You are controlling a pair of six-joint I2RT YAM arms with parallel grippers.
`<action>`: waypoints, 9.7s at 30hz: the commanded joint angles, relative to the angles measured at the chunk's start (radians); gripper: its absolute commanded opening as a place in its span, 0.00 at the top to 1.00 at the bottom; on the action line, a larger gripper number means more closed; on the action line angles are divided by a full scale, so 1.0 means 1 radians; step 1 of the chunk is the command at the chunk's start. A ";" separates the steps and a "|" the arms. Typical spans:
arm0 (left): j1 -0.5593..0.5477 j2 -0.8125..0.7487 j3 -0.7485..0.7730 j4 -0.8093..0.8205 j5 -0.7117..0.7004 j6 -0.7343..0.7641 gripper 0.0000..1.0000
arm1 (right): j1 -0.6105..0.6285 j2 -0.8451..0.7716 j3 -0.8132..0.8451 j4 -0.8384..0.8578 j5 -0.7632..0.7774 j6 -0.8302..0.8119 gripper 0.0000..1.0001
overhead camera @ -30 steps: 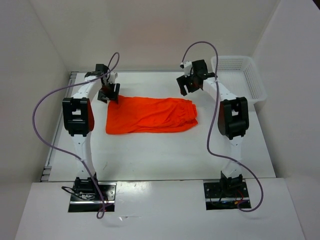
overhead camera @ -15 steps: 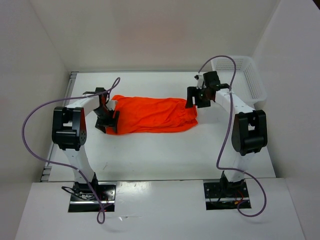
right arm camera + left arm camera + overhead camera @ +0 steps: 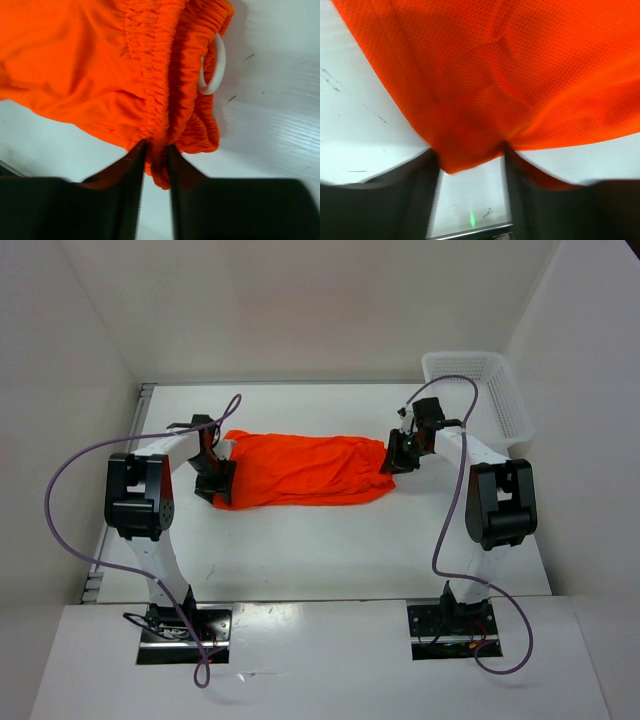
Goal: Fold and stack the shorts
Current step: Fold the shorts
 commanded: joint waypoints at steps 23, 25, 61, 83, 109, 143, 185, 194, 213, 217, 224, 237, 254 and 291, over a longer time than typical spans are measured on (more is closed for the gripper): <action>0.001 -0.011 -0.027 -0.006 -0.067 0.005 0.94 | -0.094 0.049 -0.026 -0.352 -0.284 -0.697 1.00; 0.001 -0.020 -0.036 -0.006 -0.067 0.005 0.94 | -0.079 0.049 -0.026 -0.352 -0.240 -0.706 1.00; 0.001 -0.174 0.189 -0.180 -0.124 0.005 0.35 | 0.147 0.222 -0.037 -0.198 0.101 -0.355 1.00; -0.434 0.435 0.682 0.110 0.108 0.005 0.34 | 0.047 0.116 0.306 -0.284 0.216 -0.522 1.00; -0.284 0.283 0.547 0.158 0.102 0.005 0.21 | -0.015 0.041 0.625 -0.321 0.463 -0.499 1.00; -0.309 0.561 0.780 0.147 0.264 0.005 0.81 | 0.515 0.400 0.901 -0.344 0.560 -0.511 1.00; -0.468 0.555 1.225 0.023 0.019 0.005 0.00 | 0.254 0.162 0.371 0.038 0.297 -0.522 0.57; -0.497 0.573 1.093 0.066 -0.111 0.005 0.19 | 0.254 0.262 0.339 0.078 0.274 -0.403 0.84; -0.336 0.368 0.708 0.119 -0.214 0.005 0.97 | 0.272 0.293 0.222 0.107 0.291 -0.324 0.89; -0.264 0.276 0.607 0.119 -0.213 0.005 0.76 | 0.295 0.293 0.222 0.107 0.282 -0.347 0.89; -0.194 0.190 0.509 0.119 -0.152 0.005 0.48 | 0.323 0.293 0.250 0.098 0.282 -0.369 0.89; -0.255 0.177 0.699 0.001 0.062 0.005 0.13 | 0.361 0.253 0.348 0.069 0.300 -0.468 0.86; -0.217 0.329 0.711 0.099 -0.023 0.005 0.93 | 0.361 0.193 0.291 0.049 0.306 -0.536 0.65; -0.036 0.185 0.536 0.064 0.312 0.005 0.22 | 0.381 0.245 0.400 0.026 0.192 -0.452 0.46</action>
